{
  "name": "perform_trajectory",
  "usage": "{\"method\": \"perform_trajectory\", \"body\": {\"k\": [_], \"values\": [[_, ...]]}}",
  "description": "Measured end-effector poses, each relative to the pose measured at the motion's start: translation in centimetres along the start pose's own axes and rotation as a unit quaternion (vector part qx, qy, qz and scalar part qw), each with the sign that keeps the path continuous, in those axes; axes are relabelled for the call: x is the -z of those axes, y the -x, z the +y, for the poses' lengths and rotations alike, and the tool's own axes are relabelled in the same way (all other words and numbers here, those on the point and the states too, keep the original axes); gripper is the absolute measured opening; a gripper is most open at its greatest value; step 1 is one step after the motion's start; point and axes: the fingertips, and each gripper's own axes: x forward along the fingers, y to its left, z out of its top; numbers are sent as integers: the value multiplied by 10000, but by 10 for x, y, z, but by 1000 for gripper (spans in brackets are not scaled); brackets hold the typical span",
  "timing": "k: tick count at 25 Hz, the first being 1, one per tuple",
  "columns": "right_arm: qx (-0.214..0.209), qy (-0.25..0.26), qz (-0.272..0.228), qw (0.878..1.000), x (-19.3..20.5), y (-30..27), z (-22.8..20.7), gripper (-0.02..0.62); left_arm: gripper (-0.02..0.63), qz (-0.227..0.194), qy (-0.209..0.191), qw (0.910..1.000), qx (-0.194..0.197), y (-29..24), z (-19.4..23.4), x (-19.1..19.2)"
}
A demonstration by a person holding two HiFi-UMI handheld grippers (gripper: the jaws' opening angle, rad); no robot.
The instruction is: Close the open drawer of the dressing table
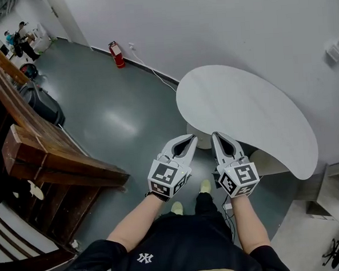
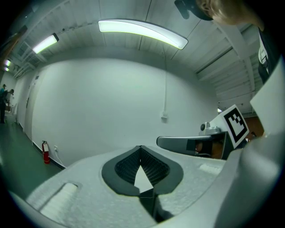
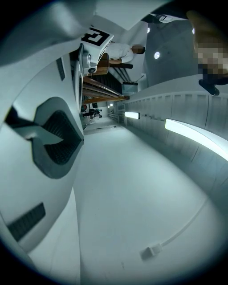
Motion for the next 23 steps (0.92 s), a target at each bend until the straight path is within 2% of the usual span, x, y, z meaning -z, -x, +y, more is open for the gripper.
{"method": "perform_trajectory", "body": {"k": [6,23], "values": [[-82,13,-59,9999,-8,-1,11,14,11,-102,-60,9999,-112,9,7,-14],[-201,43,-82,9998,-11,-11,21,14,11,-160,15,9994,-316,15,24,-13]]}}
